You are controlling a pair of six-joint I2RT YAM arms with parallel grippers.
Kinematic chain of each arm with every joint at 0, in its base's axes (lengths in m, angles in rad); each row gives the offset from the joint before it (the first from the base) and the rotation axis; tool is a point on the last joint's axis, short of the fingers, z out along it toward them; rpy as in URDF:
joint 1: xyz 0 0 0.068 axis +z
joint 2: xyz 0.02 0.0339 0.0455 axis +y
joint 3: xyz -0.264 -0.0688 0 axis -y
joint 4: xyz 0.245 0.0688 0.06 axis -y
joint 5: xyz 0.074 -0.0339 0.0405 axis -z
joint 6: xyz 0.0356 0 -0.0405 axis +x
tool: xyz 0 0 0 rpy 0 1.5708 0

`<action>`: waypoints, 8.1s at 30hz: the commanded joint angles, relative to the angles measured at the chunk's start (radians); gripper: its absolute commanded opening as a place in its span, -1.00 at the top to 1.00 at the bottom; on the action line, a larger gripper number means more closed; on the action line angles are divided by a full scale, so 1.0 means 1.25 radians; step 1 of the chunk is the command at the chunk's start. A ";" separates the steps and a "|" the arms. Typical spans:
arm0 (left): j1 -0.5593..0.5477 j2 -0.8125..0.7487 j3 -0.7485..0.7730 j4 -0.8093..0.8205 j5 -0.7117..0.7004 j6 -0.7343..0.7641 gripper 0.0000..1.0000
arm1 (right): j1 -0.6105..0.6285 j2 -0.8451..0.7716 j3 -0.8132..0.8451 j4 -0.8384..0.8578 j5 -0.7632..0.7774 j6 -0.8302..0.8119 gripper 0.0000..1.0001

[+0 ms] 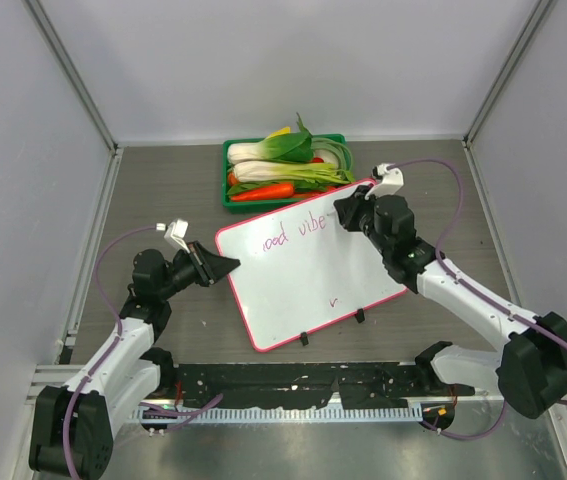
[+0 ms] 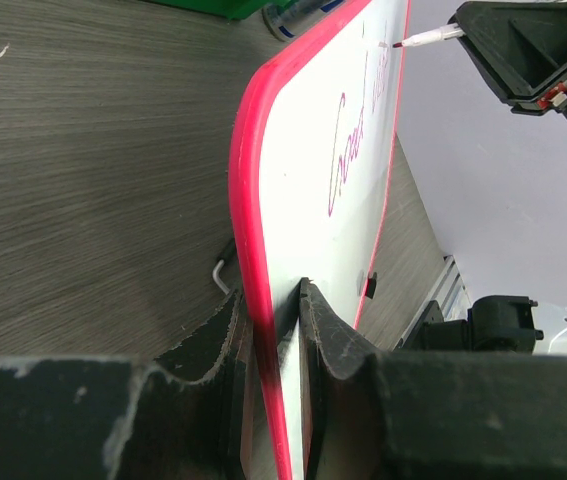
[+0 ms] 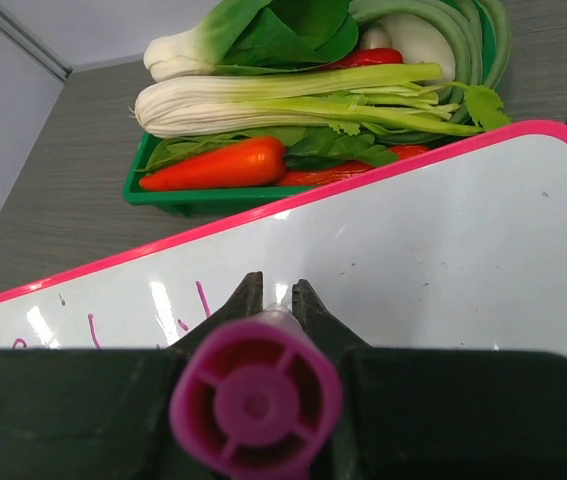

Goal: Write a sentence on the whiteboard
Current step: Write with the whiteboard marker on the whiteboard.

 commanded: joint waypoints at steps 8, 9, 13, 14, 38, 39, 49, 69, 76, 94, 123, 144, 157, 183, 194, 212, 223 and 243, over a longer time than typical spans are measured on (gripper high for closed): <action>-0.013 0.004 0.019 -0.037 -0.011 0.081 1.00 | -0.003 0.029 0.033 0.028 -0.009 -0.005 0.97; -0.013 0.004 0.019 -0.037 -0.012 0.081 1.00 | -0.001 0.029 0.032 0.028 -0.019 -0.006 0.98; -0.015 0.007 0.019 -0.037 -0.010 0.081 1.00 | -0.003 0.023 0.027 0.017 -0.041 -0.006 0.97; -0.014 0.008 0.019 -0.037 -0.011 0.081 1.00 | -0.002 0.020 0.022 0.013 -0.041 -0.008 0.97; -0.016 0.004 0.017 -0.039 -0.014 0.083 1.00 | -0.002 -0.035 -0.042 -0.038 -0.002 -0.023 0.97; -0.015 0.004 0.017 -0.039 -0.013 0.083 1.00 | -0.003 -0.037 -0.043 -0.037 -0.011 -0.021 0.97; -0.015 0.001 0.017 -0.042 -0.013 0.082 1.00 | -0.002 -0.045 -0.065 0.007 -0.073 0.008 0.97; -0.015 -0.015 0.059 -0.100 -0.046 0.101 0.67 | -0.002 -0.205 -0.042 -0.015 -0.053 0.022 0.97; -0.015 0.001 0.103 -0.149 -0.070 0.135 0.43 | -0.002 -0.218 -0.038 -0.035 -0.040 0.010 0.97; -0.015 -0.003 0.099 -0.199 -0.099 0.163 1.00 | -0.072 -0.138 -0.018 0.012 -0.062 -0.019 0.97; -0.015 -0.110 0.141 -0.294 -0.215 0.144 -0.50 | -0.087 -0.155 -0.021 0.003 -0.104 -0.010 0.97; -0.014 0.105 0.159 -0.001 -0.013 0.026 -0.40 | -0.094 -0.181 -0.021 -0.019 -0.105 -0.026 0.97; -0.014 0.006 0.162 -0.241 -0.124 0.168 1.00 | -0.096 -0.173 -0.021 -0.013 -0.110 -0.026 0.97; -0.014 -0.080 0.113 -0.272 -0.307 0.297 0.98 | -0.096 -0.155 -0.026 0.001 -0.121 -0.020 0.97; -0.014 -0.037 0.103 -0.199 -0.283 0.383 0.94 | -0.096 -0.157 -0.036 0.008 -0.149 -0.014 0.97; -0.015 -0.144 0.038 -0.217 -0.348 0.394 -0.15 | -0.096 -0.166 -0.038 0.001 -0.151 -0.015 0.97; -0.015 -0.184 0.163 -0.288 -0.453 0.346 -0.71 | -0.096 -0.178 -0.031 -0.010 -0.154 -0.015 0.97; -0.032 0.582 1.100 -0.860 0.150 0.524 -0.71 | -0.096 -0.295 -0.038 -0.114 -0.170 -0.032 0.97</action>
